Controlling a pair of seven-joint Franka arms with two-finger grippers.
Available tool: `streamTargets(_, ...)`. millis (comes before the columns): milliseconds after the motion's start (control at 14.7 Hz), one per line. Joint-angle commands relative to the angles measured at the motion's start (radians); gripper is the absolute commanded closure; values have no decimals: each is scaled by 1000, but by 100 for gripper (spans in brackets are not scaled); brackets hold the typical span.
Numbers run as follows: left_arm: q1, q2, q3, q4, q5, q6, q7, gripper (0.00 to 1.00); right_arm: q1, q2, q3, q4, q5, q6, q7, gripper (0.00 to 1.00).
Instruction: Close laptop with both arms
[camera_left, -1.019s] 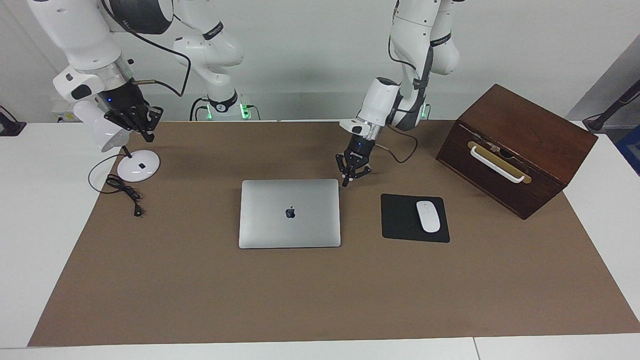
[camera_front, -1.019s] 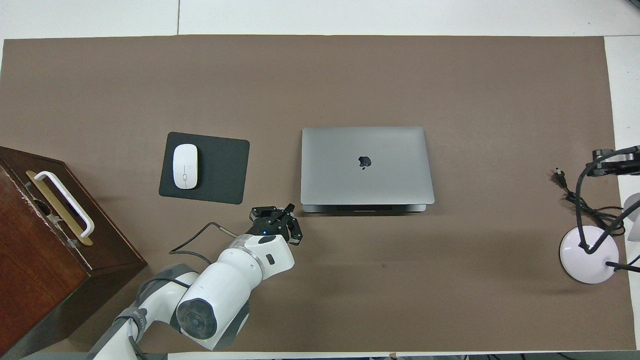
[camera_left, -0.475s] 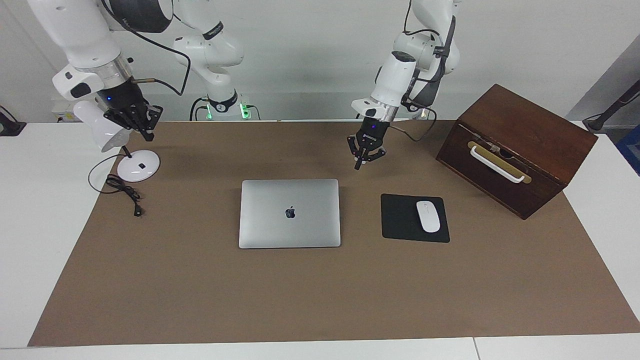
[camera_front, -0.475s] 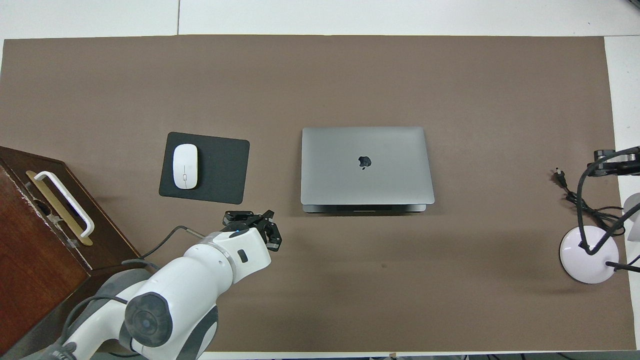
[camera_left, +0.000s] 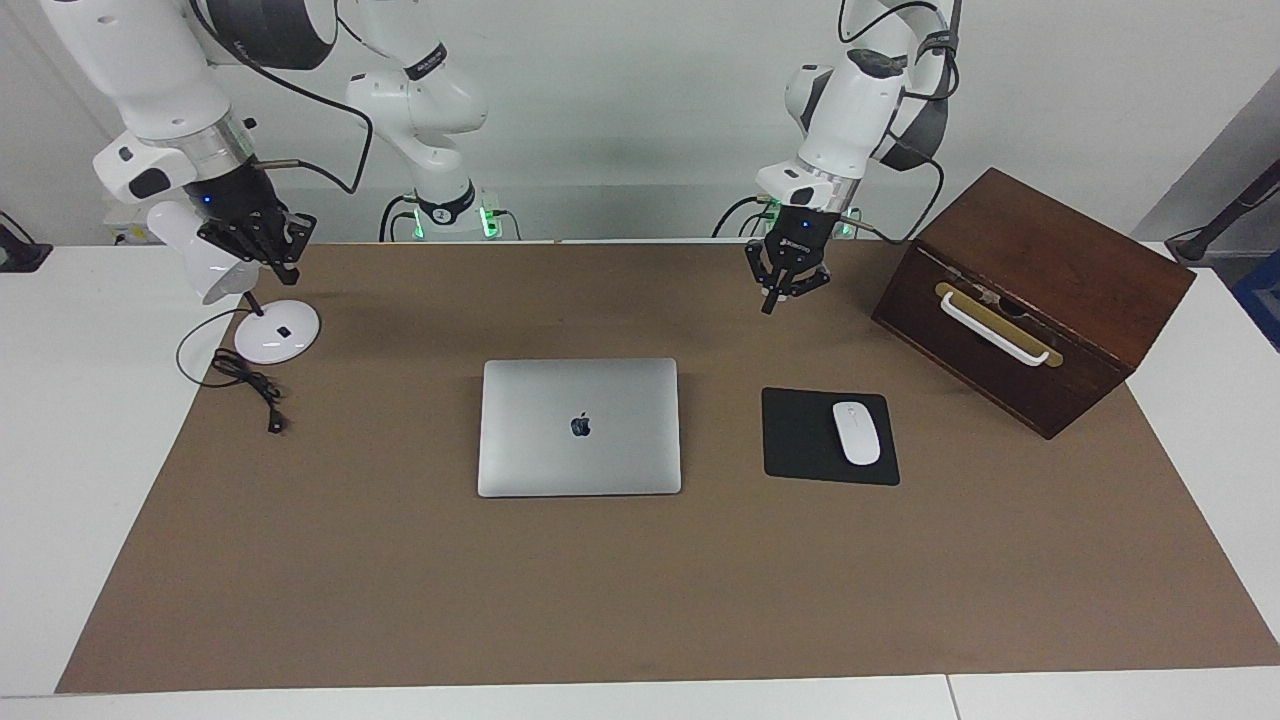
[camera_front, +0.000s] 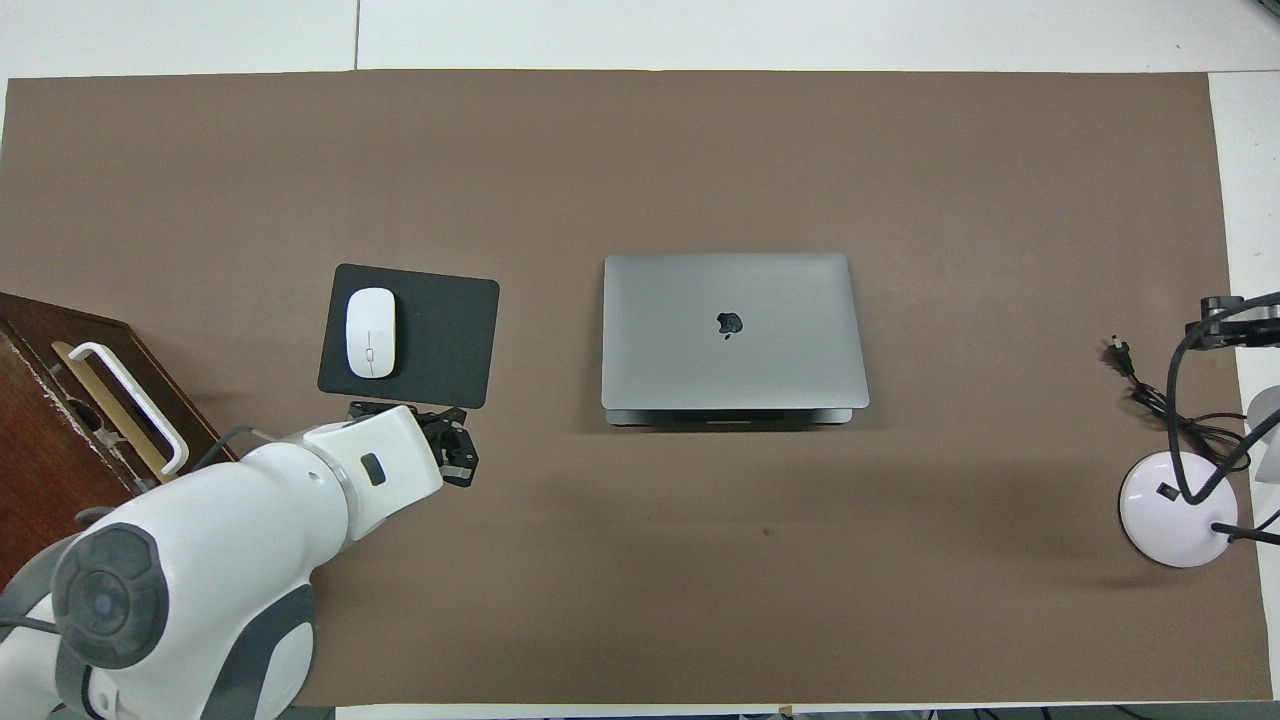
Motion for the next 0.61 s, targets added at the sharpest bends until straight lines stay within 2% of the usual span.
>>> streamTargets(0, 85, -5, -8, 93, -8, -177, 73, 100, -23, 35, 9, 25, -1, 24, -26, 100)
streamTargets(204, 228, 4, -9, 231, -6, -390, 197, 100, -25, 34, 9, 23, -1, 29, -23, 100)
streamTargets(340, 317, 26, -9, 316, -3, -481, 256, 100, -25, 32, 9, 23, -1, 33, -23, 100)
streamTargets(407, 346, 39, -9, 354, -3, -512, 261, 100, -25, 31, 8, 19, -2, 38, -25, 65)
streamTargets(475, 375, 59, -8, 395, -3, -559, 264, 100, -25, 28, 8, 15, -1, 38, -25, 1)
streamTargets(543, 403, 78, -8, 434, 1, -592, 270, 100, -26, 28, 8, 17, -1, 39, -26, 0)
